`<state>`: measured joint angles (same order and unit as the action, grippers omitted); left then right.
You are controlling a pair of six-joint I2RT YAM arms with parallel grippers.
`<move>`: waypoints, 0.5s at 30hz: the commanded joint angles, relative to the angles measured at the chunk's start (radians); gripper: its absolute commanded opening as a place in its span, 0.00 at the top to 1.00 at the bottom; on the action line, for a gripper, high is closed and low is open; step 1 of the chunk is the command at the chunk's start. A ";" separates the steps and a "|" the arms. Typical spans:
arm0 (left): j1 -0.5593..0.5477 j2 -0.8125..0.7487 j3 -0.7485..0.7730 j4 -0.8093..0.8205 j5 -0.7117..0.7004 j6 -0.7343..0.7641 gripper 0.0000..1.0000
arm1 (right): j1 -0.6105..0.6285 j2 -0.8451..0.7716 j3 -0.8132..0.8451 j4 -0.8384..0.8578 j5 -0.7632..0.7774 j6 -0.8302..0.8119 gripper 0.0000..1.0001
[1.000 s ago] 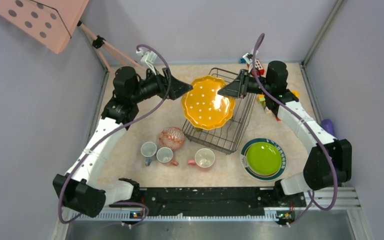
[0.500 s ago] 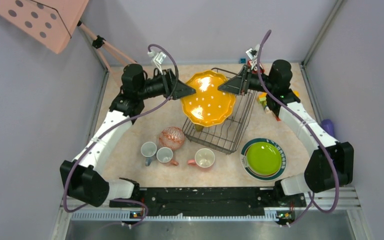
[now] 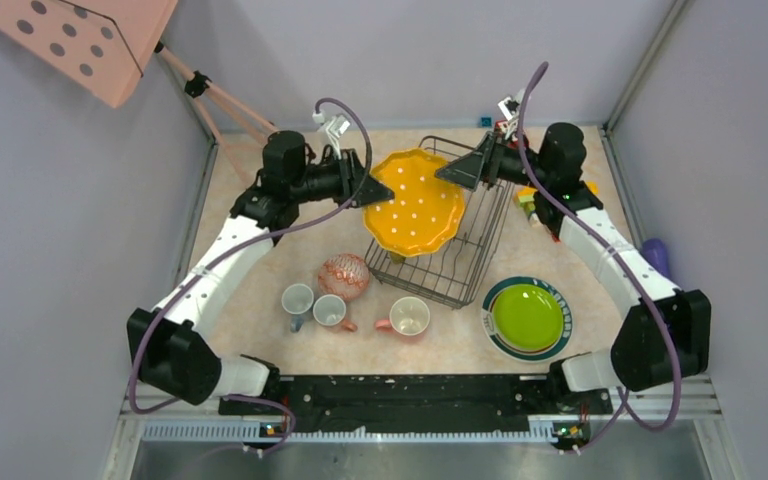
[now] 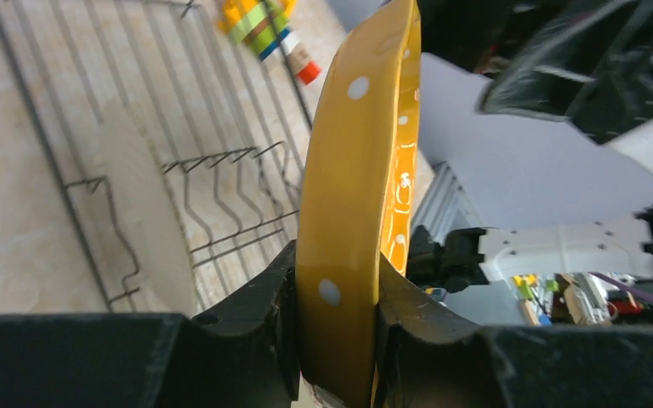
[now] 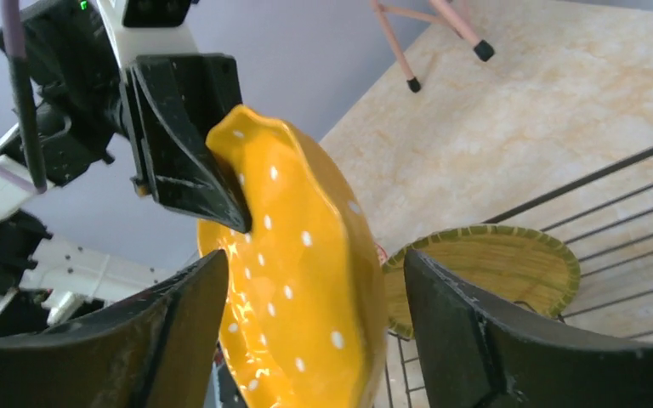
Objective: Load the mixed dishes into the dish rack
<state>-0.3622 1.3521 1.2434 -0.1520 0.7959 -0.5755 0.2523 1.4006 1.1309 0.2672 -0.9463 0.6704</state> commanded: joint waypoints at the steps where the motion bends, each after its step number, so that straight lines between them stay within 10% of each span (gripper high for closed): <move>1: -0.048 -0.078 0.056 -0.054 -0.225 0.071 1.00 | -0.008 -0.108 0.037 -0.157 0.244 -0.137 0.15; 8: -0.299 -0.076 0.172 -0.256 -0.762 0.152 1.00 | -0.014 -0.234 -0.016 -0.360 0.746 -0.201 0.08; 15: -0.480 0.008 0.239 -0.297 -1.182 0.229 1.00 | -0.017 -0.407 -0.175 -0.242 0.897 -0.219 0.08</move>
<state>-0.7940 1.3437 1.3724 -0.5549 -0.0803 -0.3882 0.2436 1.0863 1.0245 -0.0441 -0.1970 0.4808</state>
